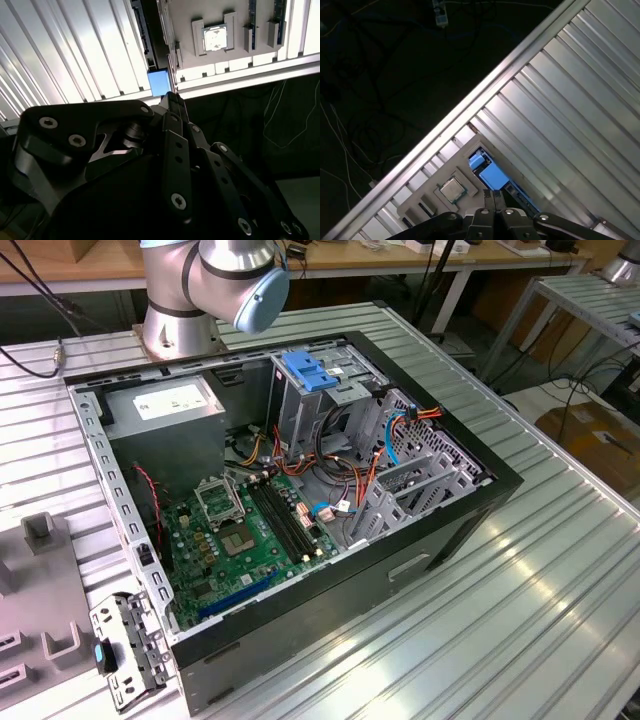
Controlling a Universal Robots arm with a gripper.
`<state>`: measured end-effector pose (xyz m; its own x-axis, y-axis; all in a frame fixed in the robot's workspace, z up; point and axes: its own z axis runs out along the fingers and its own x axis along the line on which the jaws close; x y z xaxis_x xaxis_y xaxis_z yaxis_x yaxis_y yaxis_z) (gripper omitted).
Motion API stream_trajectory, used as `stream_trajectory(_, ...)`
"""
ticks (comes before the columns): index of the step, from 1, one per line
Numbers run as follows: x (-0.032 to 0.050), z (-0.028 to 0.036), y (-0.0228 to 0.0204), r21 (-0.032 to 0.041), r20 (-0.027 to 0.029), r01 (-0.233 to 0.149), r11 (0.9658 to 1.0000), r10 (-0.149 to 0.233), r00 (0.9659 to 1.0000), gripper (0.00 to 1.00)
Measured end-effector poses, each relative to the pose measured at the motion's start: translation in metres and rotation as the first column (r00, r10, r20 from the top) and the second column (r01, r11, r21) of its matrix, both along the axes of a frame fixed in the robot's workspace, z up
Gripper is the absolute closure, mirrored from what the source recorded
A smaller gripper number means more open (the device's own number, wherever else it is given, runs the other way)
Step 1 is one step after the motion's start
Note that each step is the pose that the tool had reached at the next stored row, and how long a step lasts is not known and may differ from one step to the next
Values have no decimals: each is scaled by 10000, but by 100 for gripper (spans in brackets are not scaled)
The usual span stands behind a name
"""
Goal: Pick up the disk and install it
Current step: 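Pick up the disk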
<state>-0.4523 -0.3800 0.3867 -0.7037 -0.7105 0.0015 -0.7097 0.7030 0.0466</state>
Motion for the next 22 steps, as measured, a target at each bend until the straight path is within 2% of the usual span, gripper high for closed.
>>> stream_trajectory(7,0,0,0,0,1,-437,9990,437,9990,89)
stream_trajectory(16,0,0,0,0,1,-960,9954,960,9954,89)
stream_trajectory(22,0,0,0,-1,1,-1020,9948,1020,9948,89)
